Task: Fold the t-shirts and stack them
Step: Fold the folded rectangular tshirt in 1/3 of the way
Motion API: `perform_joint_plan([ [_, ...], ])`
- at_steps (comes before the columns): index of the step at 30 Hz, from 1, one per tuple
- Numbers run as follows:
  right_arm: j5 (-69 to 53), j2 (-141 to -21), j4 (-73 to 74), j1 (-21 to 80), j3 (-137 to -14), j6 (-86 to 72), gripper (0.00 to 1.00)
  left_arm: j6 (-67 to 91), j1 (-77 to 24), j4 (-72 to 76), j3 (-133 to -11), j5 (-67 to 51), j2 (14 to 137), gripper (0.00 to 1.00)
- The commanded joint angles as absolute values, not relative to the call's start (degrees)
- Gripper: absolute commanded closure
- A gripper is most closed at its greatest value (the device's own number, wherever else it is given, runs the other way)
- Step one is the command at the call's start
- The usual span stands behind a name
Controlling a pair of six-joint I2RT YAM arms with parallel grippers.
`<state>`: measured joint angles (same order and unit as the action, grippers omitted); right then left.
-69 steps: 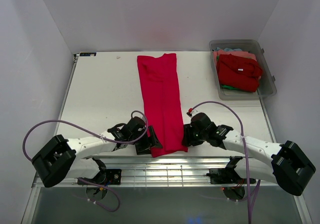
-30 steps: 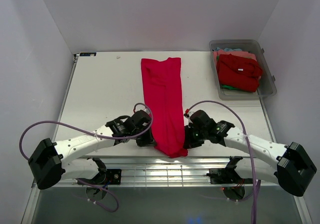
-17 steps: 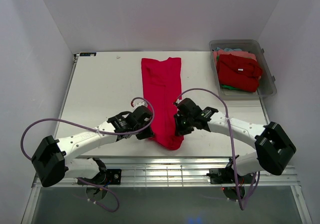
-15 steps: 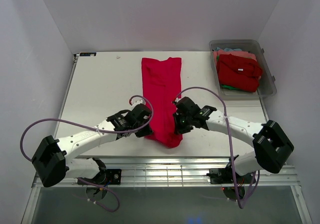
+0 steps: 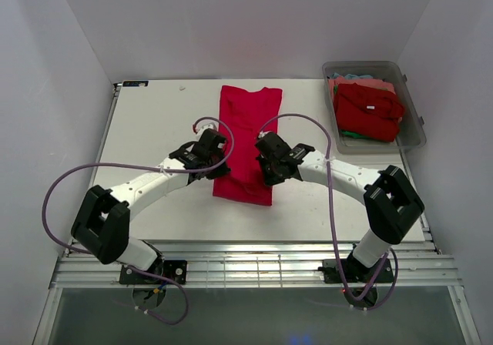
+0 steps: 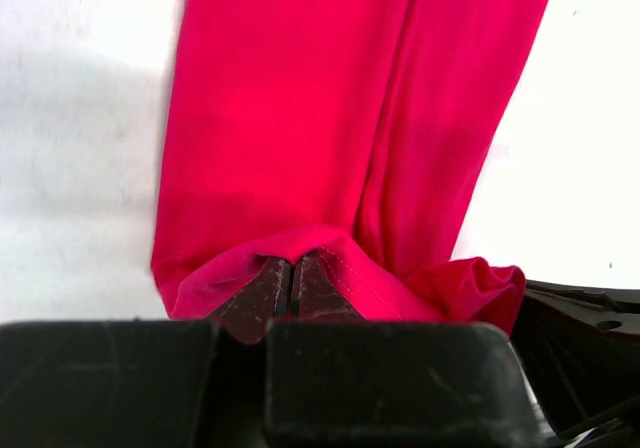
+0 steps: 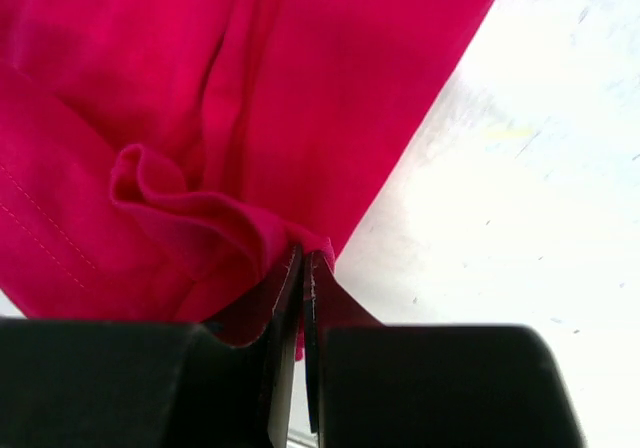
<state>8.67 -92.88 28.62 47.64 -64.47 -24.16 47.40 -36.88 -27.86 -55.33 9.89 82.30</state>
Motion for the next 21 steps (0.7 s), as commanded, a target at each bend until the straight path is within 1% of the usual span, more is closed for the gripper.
perform_joint_plan([
  [1, 14.84, -95.44, 29.18, 46.58, -69.86, -21.62, 0.92, 43.25, -34.98, -24.17, -60.63, 9.49, 85.24, 1.0],
  [10, 20.3, -101.6, 28.13, 43.07, -79.18, -19.08, 0.92, 39.64, -28.04, -21.89, -69.16, 6.16, 92.98, 1.0],
  [21, 19.25, -110.12, 25.84, 36.65, -88.85, -13.71, 0.92, 36.3, -24.35, -19.43, -79.71, 0.89, 105.02, 1.0],
])
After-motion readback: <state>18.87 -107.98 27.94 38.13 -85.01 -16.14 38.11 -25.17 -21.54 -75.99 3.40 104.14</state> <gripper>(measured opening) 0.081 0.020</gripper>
